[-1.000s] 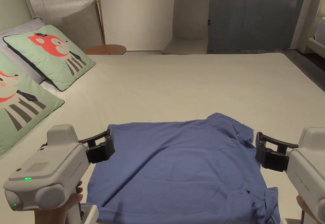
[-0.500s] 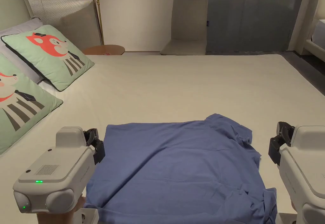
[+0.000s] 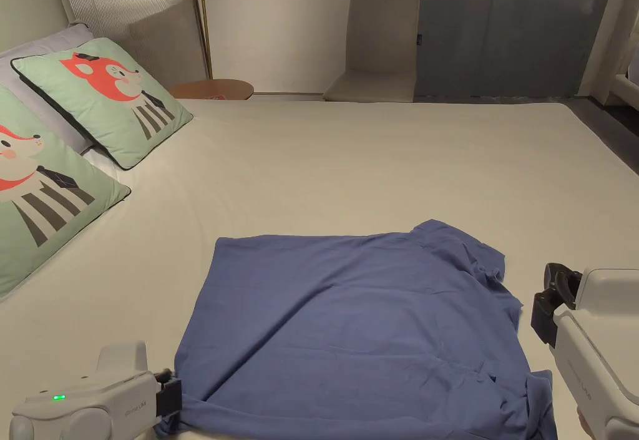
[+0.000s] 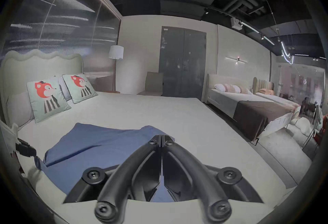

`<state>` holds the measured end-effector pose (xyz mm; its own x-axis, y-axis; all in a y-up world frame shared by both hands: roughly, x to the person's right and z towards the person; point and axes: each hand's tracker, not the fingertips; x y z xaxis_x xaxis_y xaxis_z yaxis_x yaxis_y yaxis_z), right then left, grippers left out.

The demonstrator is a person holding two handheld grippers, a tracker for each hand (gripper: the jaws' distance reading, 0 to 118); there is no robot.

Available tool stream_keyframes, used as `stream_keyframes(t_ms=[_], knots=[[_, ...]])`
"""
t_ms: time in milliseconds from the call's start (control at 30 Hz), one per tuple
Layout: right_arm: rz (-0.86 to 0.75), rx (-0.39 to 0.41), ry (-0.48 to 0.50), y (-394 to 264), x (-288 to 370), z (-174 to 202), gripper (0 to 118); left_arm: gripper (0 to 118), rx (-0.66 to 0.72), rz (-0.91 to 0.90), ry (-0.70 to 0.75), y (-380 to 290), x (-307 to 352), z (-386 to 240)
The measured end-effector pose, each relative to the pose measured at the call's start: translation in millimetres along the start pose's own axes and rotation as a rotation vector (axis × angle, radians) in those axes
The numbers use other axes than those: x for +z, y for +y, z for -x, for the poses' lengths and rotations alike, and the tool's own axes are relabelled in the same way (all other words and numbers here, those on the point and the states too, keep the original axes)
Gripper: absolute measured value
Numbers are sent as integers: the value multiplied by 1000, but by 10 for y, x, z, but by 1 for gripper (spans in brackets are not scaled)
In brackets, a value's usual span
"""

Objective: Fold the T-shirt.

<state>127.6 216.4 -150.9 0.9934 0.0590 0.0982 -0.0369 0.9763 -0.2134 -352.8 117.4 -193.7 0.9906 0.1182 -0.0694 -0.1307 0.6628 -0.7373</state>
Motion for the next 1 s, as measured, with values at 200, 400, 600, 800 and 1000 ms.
stream_keyframes(t_ms=[200, 400, 600, 800, 1000], knots=[[31, -5, 9, -31, -8, -11, 1, 101, 32, 44, 23, -147, -192, 113], [51, -2, 4, -97, -16, -54, 1, 33, 40, 106, -18, -236, -439, 134], [190, -28, -6, -398, -107, -171, 2, 9, 14, 29, -10, -257, -293, -13], [419, -109, 21, -1005, -216, -291, 109, 9, -11, -6, -14, -212, -146, -20], [501, -108, 51, -1230, -195, -144, 107, 9, -5, -16, -19, -205, -122, 1]])
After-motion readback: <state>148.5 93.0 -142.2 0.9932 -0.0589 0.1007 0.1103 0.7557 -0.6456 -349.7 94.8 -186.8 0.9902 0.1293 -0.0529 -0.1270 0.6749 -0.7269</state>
